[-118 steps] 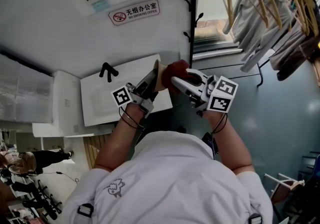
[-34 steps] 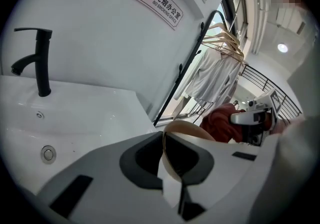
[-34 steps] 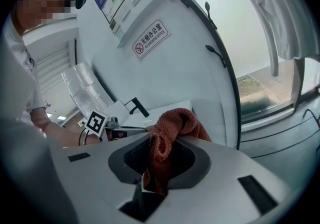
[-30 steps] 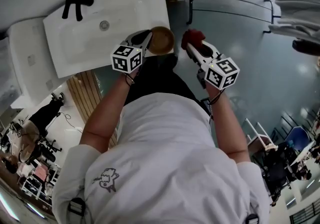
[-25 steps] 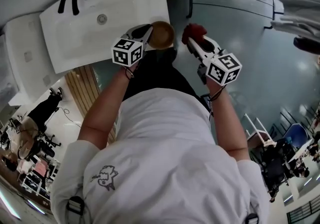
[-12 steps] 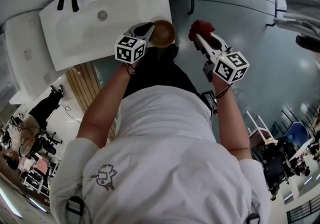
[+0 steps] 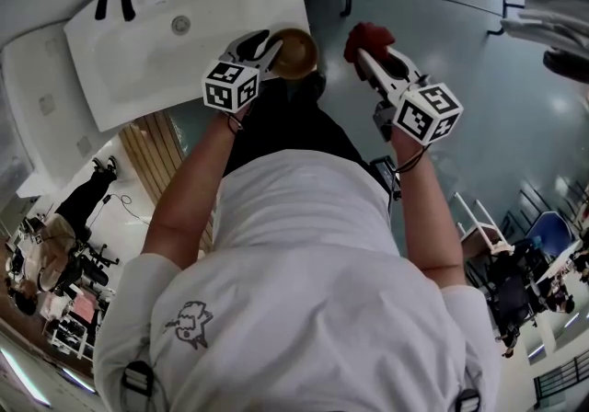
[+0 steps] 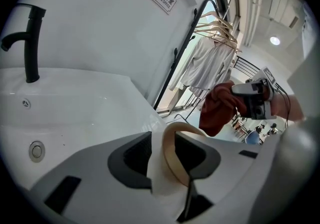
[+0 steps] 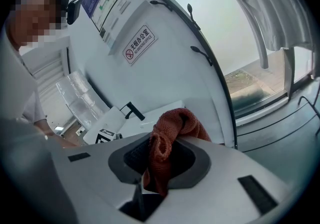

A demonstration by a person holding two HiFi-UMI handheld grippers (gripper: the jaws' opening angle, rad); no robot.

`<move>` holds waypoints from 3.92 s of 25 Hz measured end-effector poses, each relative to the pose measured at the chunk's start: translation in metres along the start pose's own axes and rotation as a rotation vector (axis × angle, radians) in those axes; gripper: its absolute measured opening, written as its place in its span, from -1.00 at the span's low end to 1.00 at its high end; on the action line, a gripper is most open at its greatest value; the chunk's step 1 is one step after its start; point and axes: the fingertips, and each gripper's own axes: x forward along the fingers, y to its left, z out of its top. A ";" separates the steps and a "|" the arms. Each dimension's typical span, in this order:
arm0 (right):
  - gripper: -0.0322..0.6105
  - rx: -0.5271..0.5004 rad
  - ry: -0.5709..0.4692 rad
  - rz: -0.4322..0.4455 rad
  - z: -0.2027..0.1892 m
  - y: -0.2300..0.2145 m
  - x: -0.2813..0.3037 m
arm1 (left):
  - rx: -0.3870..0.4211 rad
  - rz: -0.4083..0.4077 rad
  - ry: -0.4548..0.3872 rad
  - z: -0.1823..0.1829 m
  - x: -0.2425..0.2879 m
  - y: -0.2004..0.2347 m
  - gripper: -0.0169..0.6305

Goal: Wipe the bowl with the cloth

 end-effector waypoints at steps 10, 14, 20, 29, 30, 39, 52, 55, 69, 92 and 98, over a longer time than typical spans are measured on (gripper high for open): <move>-0.65 -0.040 -0.034 0.003 0.019 0.005 -0.021 | 0.043 0.033 -0.072 0.038 -0.021 -0.010 -0.48; -0.65 -0.078 -0.053 0.027 0.033 0.018 -0.031 | 0.075 0.048 -0.127 0.070 -0.036 -0.024 -0.48; -0.65 -0.192 -0.092 0.063 0.060 0.051 -0.051 | 0.143 0.076 -0.228 0.115 -0.068 -0.051 -0.65; -0.65 -0.279 -0.180 0.164 0.093 0.116 -0.075 | 0.226 0.033 -0.333 0.153 -0.121 -0.117 -0.91; -0.65 -0.290 -0.184 0.174 0.094 0.121 -0.075 | 0.252 0.039 -0.326 0.154 -0.123 -0.121 -0.91; -0.65 -0.341 -0.139 0.239 0.074 0.153 -0.073 | 0.419 -0.068 -0.222 0.139 -0.162 -0.189 -0.91; -0.65 -0.370 -0.171 0.177 0.003 0.281 -0.057 | 0.388 -0.100 -0.301 0.100 -0.297 -0.162 -0.91; -0.65 -0.363 -0.175 0.144 -0.029 0.319 -0.051 | 0.376 -0.118 -0.343 0.087 -0.335 -0.159 -0.91; -0.65 -0.458 -0.233 0.069 -0.093 0.417 -0.116 | 0.385 -0.148 -0.442 0.037 -0.430 -0.213 -0.91; -0.65 -0.525 -0.189 0.123 -0.265 0.402 -0.324 | 0.262 0.025 -0.486 -0.138 -0.471 -0.398 -0.91; -0.65 -0.551 -0.195 0.131 -0.279 0.413 -0.347 | 0.260 0.073 -0.484 -0.157 -0.479 -0.412 -0.91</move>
